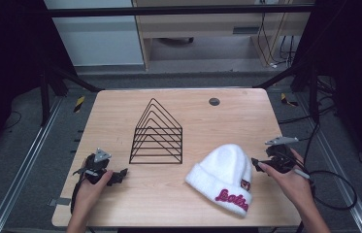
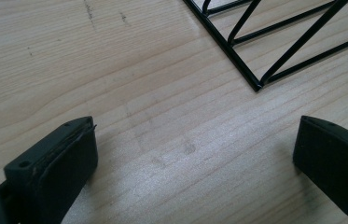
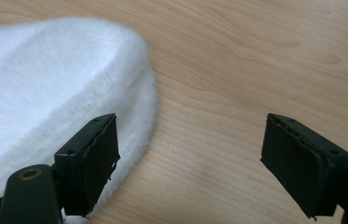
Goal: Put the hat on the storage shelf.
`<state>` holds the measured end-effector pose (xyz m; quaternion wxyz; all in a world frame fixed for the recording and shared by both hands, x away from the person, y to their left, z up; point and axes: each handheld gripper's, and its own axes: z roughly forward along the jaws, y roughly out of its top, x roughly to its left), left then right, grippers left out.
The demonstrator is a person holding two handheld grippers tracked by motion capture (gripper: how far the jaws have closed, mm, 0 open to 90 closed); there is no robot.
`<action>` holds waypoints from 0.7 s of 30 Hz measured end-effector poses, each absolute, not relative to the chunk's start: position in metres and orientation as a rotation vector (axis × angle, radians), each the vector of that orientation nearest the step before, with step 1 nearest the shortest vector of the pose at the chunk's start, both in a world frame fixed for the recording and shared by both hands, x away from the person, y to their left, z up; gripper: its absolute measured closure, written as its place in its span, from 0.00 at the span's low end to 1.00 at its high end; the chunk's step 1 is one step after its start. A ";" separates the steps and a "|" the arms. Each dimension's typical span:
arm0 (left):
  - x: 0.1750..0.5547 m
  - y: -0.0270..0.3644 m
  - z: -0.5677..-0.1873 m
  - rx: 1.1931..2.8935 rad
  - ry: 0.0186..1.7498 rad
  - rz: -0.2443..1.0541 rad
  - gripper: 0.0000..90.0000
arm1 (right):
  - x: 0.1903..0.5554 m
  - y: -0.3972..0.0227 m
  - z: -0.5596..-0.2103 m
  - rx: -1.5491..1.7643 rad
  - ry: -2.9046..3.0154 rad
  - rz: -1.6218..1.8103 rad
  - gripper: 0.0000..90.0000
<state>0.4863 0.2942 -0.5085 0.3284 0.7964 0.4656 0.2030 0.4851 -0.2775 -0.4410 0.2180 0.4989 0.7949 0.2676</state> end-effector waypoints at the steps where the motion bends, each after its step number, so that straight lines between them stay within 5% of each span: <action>1: 0.486 0.294 -0.508 2.085 1.219 0.532 0.00 | 0.485 -0.277 -0.441 1.381 2.201 0.741 0.23; 12: 0.486 0.294 -0.509 2.083 1.219 0.532 0.00 | 0.522 -0.249 -0.409 1.302 2.356 0.686 0.52; 21: 0.486 0.294 -0.509 2.083 1.222 0.534 0.00 | 0.540 -0.226 -0.421 1.307 2.468 0.620 0.54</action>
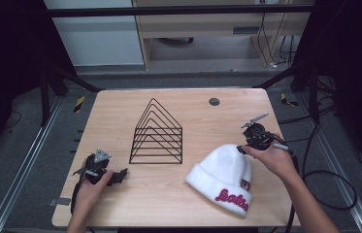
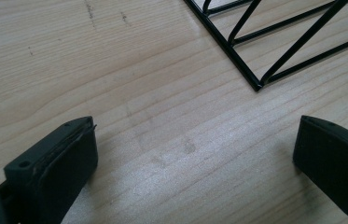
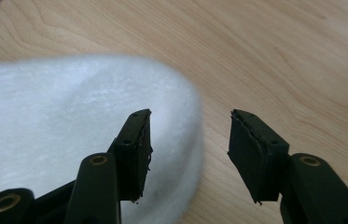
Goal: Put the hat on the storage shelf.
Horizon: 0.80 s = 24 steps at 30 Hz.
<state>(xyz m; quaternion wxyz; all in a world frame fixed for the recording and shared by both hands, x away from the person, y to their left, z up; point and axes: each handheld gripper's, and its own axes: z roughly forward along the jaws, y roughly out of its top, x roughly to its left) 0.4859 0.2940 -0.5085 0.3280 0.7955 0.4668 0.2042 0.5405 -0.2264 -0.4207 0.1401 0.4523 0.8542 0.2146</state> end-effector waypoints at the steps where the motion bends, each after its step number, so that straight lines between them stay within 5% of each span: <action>1: 0.486 0.294 -0.509 2.083 1.222 0.534 0.00 | 0.542 -0.224 -0.423 1.308 2.480 0.609 0.54; 24: 0.486 0.294 -0.508 2.082 1.226 0.538 0.00 | 0.559 -0.219 -0.459 1.421 2.515 0.630 0.56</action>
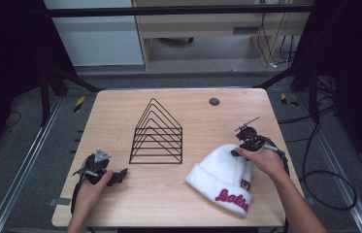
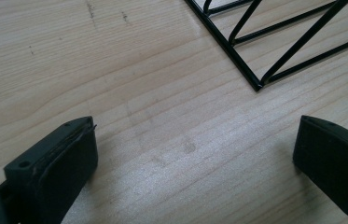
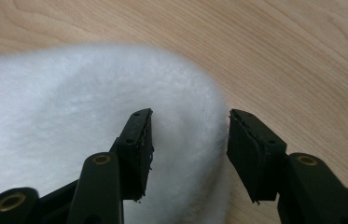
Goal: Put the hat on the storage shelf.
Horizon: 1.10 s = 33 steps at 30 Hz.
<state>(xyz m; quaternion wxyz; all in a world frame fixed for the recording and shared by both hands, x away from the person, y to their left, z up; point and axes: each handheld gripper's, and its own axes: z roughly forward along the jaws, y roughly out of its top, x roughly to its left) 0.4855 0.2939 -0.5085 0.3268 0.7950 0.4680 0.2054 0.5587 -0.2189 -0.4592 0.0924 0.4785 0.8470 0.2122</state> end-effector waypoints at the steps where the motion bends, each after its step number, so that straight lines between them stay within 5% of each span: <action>1: 0.486 0.294 -0.508 2.083 1.226 0.538 0.00 | 0.558 -0.219 -0.461 1.429 2.506 0.637 0.56; 12: 0.485 0.294 -0.508 2.082 1.228 0.539 0.00 | 0.554 -0.220 -0.472 1.433 2.486 0.655 0.59; 33: 0.485 0.294 -0.508 2.082 1.227 0.539 0.00 | 0.549 -0.220 -0.475 1.398 2.532 0.716 0.88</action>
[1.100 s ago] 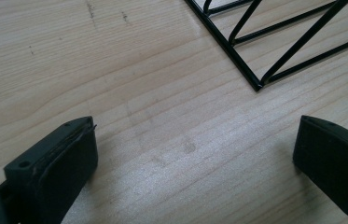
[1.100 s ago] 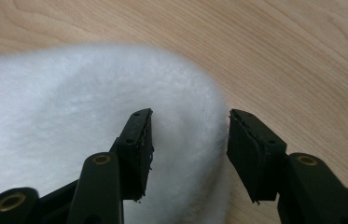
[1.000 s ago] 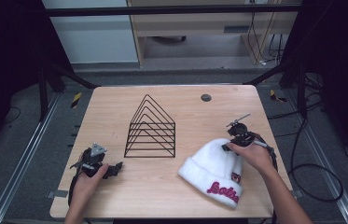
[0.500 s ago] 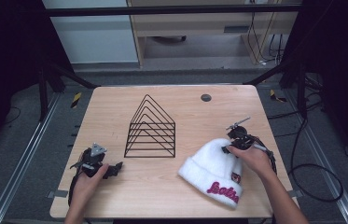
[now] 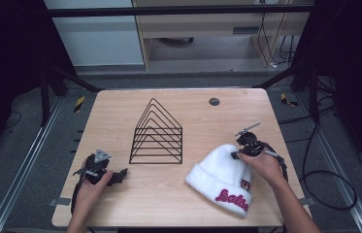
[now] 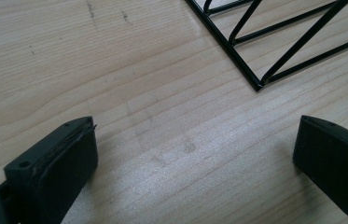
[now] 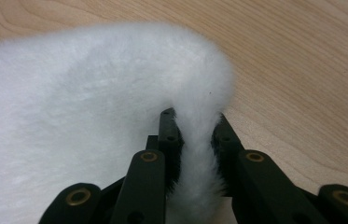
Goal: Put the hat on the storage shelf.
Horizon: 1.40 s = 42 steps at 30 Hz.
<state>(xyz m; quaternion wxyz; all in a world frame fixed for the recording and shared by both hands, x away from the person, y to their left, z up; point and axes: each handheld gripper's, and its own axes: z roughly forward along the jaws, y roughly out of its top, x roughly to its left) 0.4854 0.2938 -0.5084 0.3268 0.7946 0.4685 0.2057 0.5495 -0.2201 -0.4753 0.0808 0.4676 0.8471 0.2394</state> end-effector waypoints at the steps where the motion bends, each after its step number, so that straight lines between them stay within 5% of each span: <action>1: 0.485 0.294 -0.508 2.082 1.228 0.539 0.00 | 0.548 -0.219 -0.474 1.389 2.528 0.711 0.88; 16: 0.475 0.302 -0.499 2.074 1.213 0.545 0.03 | 0.489 -0.205 -0.406 1.061 2.354 0.953 0.90; 33: 0.433 0.311 -0.414 1.998 1.032 0.650 0.04 | 0.427 -0.172 -0.314 0.702 2.249 1.129 0.90; 42: 0.430 0.286 -0.366 2.011 0.883 0.643 0.04 | 0.440 -0.174 -0.275 0.637 2.212 1.178 0.90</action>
